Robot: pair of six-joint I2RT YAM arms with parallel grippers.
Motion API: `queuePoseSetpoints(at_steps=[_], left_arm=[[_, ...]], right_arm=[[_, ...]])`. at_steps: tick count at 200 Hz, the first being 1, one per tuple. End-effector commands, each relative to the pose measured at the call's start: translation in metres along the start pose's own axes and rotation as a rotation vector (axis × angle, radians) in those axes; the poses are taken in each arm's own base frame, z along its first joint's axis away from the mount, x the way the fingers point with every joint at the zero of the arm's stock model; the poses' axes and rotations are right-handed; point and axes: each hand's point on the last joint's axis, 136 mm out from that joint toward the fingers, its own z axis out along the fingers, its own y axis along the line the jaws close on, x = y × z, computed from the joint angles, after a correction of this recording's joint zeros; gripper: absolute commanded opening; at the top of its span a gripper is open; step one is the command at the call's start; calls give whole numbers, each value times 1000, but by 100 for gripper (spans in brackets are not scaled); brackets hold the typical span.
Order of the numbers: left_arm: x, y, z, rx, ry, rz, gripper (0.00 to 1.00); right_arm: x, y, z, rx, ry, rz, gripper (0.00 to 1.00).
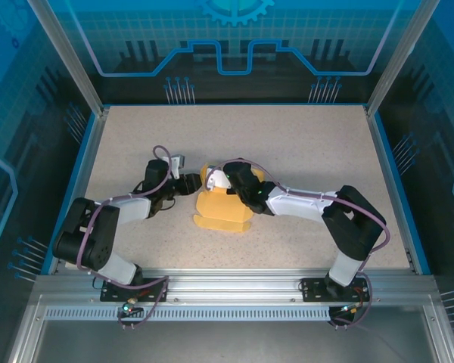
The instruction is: Fold the paper box
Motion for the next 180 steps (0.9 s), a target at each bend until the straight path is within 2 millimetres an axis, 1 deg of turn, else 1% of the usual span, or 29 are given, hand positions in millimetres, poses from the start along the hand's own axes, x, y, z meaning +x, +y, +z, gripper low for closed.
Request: queuePoseSetpoints(at_steps=[1,61,91,127,180], left_arm=[[1,-8,-4,24,-17,53,52],[7,-24,0,63,0,145,52],[6,-27,5,79,3,158,52],[6,-31,11,107,2,182,52],[9,-32,19,123,-6,215,54]], right_arm=[[6,-3,-2,-14,-8,48,0],[10,-2,-2,-58,-14,63,0],[13,1,0,-64,-10,41,0],[19,10,5,-63,11,3,0],[24,14,10,-50,26,-26,0]])
